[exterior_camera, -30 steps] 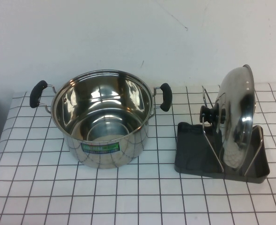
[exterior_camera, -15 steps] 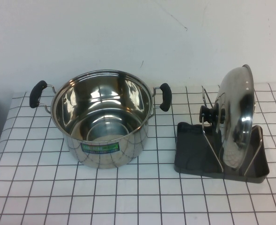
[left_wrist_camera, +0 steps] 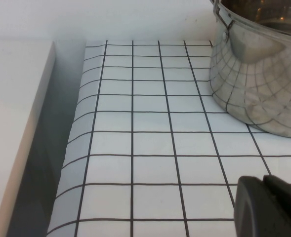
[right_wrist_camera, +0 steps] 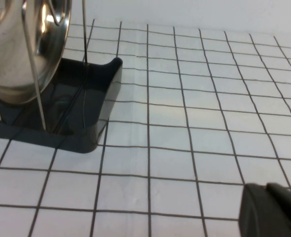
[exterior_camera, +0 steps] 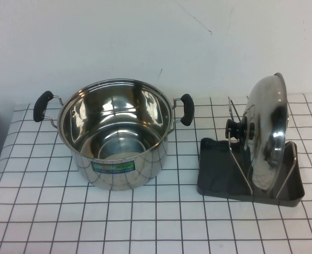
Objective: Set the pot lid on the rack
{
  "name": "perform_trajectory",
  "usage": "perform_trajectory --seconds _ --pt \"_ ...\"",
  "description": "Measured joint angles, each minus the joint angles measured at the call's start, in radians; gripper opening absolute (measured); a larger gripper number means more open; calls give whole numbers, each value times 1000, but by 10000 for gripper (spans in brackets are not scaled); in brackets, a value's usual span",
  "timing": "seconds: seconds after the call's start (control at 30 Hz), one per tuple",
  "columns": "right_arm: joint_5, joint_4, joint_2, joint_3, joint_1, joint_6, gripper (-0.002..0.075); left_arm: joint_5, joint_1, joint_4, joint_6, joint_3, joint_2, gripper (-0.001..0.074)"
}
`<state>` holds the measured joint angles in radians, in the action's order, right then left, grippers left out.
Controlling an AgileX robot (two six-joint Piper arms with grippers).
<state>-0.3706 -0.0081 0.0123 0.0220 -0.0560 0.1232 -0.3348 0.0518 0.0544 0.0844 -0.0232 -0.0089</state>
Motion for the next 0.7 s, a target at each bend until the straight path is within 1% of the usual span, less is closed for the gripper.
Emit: perform_trajectory --seconds 0.5,0.7 --pt "0 -2 0 0 0 -9 -1 0 0 0 0 0 0 -2" --pt "-2 -2 0 0 0 -77 -1 0 0 0 0 0 0 -2"
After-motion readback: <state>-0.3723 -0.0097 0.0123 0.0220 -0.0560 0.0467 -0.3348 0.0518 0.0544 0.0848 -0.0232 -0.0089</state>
